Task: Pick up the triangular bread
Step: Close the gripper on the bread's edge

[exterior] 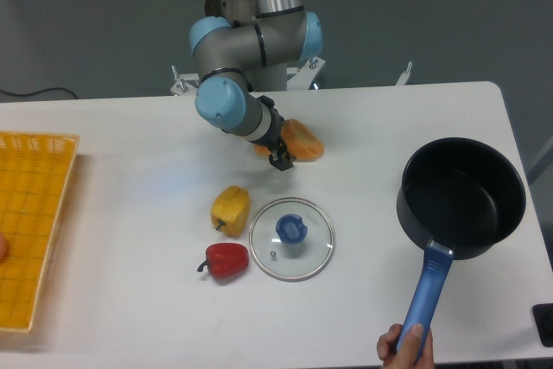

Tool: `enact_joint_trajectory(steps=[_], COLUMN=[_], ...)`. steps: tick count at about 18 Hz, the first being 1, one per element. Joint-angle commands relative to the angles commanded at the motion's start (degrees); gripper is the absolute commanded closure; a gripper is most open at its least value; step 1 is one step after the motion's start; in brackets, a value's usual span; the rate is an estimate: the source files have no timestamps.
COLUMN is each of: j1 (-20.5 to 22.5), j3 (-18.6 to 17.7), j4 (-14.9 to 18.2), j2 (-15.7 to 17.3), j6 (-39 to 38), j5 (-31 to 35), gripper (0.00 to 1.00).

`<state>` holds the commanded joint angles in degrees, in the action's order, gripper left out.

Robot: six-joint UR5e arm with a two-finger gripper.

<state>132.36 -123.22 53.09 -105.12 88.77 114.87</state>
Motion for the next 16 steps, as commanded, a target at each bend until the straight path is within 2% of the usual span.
enact_joint_trajectory(steps=[2, 5, 7, 12, 14, 16], j1=[-0.1, 0.0, 0.1, 0.3, 0.4, 0.3], j3=[0.2, 0.8, 2.0, 2.1, 2.1, 2.2], j4=[0.0, 0.2, 0.5, 0.6, 0.7, 0.8], j2=[-0.6, -0.6, -0.6, -0.6, -0.5, -0.5], j6=[0.0, -0.5, -0.3, -0.7, -0.7, -1.1], j5=[0.0, -0.1, -0.1, -0.6, -0.7, -0.6], gripper=[0.0, 0.31, 0.35, 0.71, 0.83, 0.9])
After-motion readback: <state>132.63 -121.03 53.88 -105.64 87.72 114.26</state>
